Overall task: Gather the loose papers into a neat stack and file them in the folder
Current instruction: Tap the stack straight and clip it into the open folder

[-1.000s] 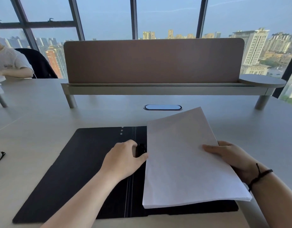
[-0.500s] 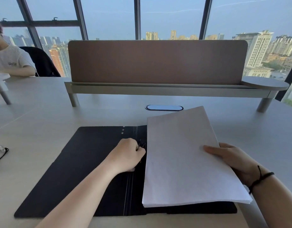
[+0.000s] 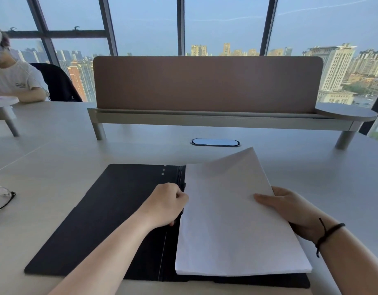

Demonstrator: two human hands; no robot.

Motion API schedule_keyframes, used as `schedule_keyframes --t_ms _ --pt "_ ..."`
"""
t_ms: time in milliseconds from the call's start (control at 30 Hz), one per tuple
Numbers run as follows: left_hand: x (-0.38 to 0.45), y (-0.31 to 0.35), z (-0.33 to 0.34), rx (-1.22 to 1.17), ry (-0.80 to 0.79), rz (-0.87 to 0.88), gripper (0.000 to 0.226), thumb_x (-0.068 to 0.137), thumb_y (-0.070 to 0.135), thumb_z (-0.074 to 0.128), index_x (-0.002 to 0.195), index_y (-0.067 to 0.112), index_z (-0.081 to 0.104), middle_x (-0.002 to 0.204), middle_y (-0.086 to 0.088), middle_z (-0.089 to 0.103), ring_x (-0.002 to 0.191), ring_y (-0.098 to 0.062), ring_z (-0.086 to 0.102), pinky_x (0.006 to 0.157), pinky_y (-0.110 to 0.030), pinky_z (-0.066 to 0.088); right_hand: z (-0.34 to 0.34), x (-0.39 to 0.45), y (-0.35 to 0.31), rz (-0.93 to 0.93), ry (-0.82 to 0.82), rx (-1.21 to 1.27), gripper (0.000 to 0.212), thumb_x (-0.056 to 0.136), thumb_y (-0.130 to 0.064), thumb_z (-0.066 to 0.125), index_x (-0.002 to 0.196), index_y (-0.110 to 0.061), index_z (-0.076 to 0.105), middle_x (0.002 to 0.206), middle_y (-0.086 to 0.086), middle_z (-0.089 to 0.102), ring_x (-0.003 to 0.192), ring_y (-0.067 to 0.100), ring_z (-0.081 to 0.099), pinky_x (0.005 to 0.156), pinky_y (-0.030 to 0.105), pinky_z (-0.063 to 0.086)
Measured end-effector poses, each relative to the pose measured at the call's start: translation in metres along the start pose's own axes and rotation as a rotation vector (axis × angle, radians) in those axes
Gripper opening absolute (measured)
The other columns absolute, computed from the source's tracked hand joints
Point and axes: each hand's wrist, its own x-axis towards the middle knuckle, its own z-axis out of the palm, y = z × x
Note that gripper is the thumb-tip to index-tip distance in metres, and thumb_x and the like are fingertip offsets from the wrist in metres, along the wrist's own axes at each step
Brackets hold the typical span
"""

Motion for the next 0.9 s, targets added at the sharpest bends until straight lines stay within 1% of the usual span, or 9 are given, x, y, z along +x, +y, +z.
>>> schedule_keyframes --t_ms 67,133,200,333,500,567,667,767,900 --pt "0.002 0.000 0.003 0.002 0.005 -0.002 0.032 0.090 0.021 0.049 0.074 -0.007 0.055 0.062 -0.017 0.066 0.036 -0.018 0.053 0.042 -0.025 0.039 0.001 0.002 0.001 -0.006 0.006 -0.030 0.022 0.098 -0.013 0.060 0.112 -0.002 0.071 0.102 0.019 0.079 0.082 0.033 0.078 0.069 0.038 0.064" --pt "0.003 -0.001 0.006 0.036 0.022 -0.001 0.028 0.086 0.026 0.052 0.067 0.007 0.046 0.057 -0.012 0.053 0.036 -0.020 0.046 0.042 -0.028 0.035 0.002 0.003 0.001 -0.017 0.011 -0.040 0.021 0.098 -0.012 0.060 0.112 -0.002 0.071 0.101 0.019 0.079 0.080 0.033 0.077 0.067 0.037 0.063" --pt "0.003 0.002 0.007 0.097 0.060 0.008 0.031 0.083 0.028 0.056 0.063 0.012 0.039 0.055 -0.006 0.043 0.039 -0.018 0.035 0.041 -0.026 0.028 0.003 0.004 0.001 -0.031 0.031 -0.039 0.021 0.098 -0.012 0.060 0.112 -0.002 0.071 0.100 0.019 0.079 0.078 0.032 0.077 0.065 0.036 0.063" --pt "-0.001 0.011 0.011 0.155 0.117 0.092 0.046 0.083 0.018 0.059 0.053 0.015 0.024 0.047 0.002 0.021 0.043 -0.016 0.014 0.037 -0.021 0.012 0.004 0.008 0.005 -0.053 0.126 -0.062 0.023 0.099 -0.015 0.059 0.111 0.002 0.068 0.103 0.026 0.077 0.074 0.032 0.073 0.069 0.039 0.060" --pt "0.000 0.009 0.012 0.161 0.147 0.070 0.044 0.082 0.021 0.061 0.056 0.015 0.026 0.050 0.001 0.023 0.044 -0.016 0.015 0.035 -0.022 0.013 0.002 0.011 0.008 -0.070 0.241 -0.093 0.025 0.100 -0.014 0.057 0.100 0.007 0.070 0.087 0.028 0.073 0.068 0.032 0.068 0.063 0.036 0.055" --pt "-0.001 0.010 0.013 0.167 0.159 0.065 0.041 0.082 0.022 0.062 0.057 0.014 0.030 0.051 0.000 0.027 0.045 -0.015 0.017 0.034 -0.022 0.016 0.000 0.014 0.011 -0.087 0.304 -0.119 0.026 0.099 -0.012 0.056 0.095 0.007 0.072 0.085 0.031 0.072 0.069 0.032 0.066 0.065 0.039 0.052" --pt "-0.001 0.010 0.013 0.181 0.164 0.062 0.040 0.082 0.025 0.061 0.058 0.013 0.032 0.050 0.000 0.030 0.042 -0.014 0.018 0.033 -0.021 0.017 -0.001 0.015 0.015 -0.074 0.369 -0.182 0.024 0.096 -0.004 0.054 0.088 0.008 0.073 0.077 0.027 0.072 0.062 0.031 0.065 0.056 0.035 0.052" --pt "0.000 0.009 0.013 0.191 0.145 0.086 0.043 0.084 0.021 0.059 0.056 0.014 0.027 0.045 0.004 0.026 0.037 -0.014 0.018 0.033 -0.021 0.016 0.000 0.016 0.019 -0.078 0.392 -0.238 0.023 0.094 -0.003 0.054 0.089 0.014 0.068 0.077 0.035 0.070 0.063 0.030 0.063 0.062 0.040 0.049" --pt "0.003 0.004 0.013 0.205 0.154 0.079 0.037 0.087 0.026 0.054 0.060 0.012 0.032 0.050 0.000 0.037 0.044 -0.016 0.034 0.035 -0.020 0.017 0.000 0.017 0.021 -0.088 0.381 -0.266 0.023 0.094 -0.006 0.056 0.090 0.012 0.070 0.082 0.034 0.072 0.067 0.028 0.062 0.066 0.040 0.048"
